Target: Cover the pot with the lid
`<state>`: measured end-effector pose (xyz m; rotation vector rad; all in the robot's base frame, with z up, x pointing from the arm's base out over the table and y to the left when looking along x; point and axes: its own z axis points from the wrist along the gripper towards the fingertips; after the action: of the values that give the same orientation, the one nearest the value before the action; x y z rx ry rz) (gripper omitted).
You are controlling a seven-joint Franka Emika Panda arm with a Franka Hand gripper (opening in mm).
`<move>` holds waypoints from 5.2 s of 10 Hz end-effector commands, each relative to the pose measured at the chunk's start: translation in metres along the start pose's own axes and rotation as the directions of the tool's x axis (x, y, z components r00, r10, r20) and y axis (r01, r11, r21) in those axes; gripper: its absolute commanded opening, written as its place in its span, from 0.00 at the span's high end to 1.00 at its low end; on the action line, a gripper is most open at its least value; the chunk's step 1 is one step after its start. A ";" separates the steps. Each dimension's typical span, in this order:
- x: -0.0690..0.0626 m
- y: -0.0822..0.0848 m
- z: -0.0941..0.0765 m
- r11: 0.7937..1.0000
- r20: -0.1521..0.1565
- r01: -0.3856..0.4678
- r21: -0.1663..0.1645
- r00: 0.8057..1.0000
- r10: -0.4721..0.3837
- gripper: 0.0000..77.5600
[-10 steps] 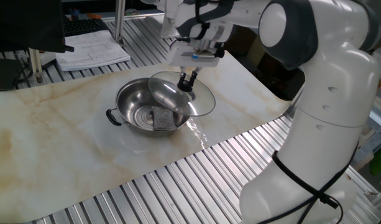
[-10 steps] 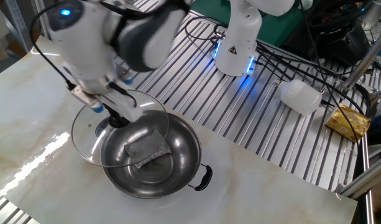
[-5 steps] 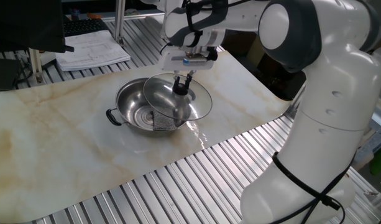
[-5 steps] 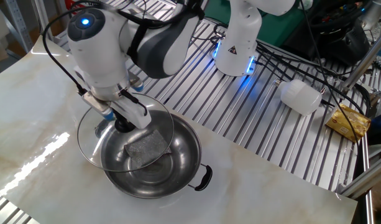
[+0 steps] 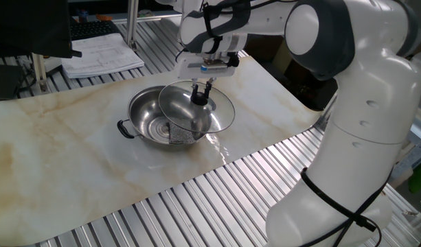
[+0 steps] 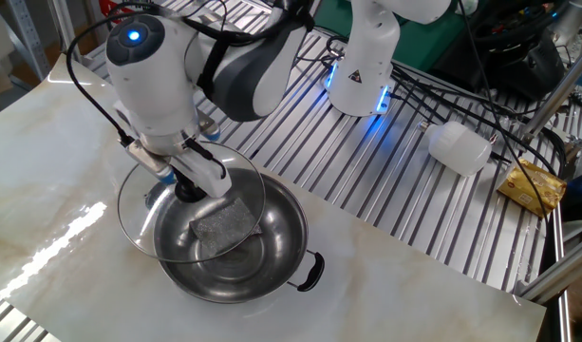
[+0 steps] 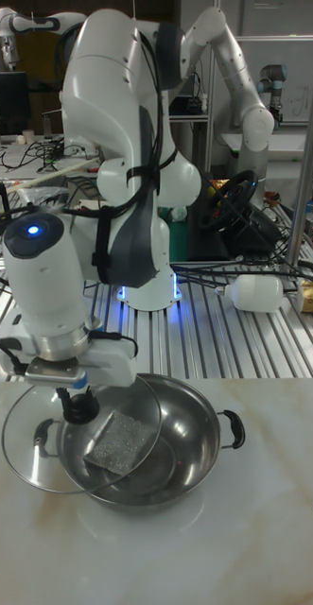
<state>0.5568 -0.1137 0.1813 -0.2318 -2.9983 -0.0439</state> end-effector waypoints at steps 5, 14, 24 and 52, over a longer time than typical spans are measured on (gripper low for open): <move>-0.002 0.000 -0.002 0.995 -0.036 0.064 0.078 0.997 -0.062 0.99; 0.012 0.053 -0.014 0.992 -0.053 0.119 0.051 0.992 -0.117 0.99; 0.033 0.129 -0.001 0.999 0.005 0.018 0.036 1.000 -0.018 0.99; 0.013 0.099 0.001 0.998 0.019 0.041 0.046 0.999 -0.041 0.99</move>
<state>0.5572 -0.0132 0.1821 -0.1723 -3.0167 0.0157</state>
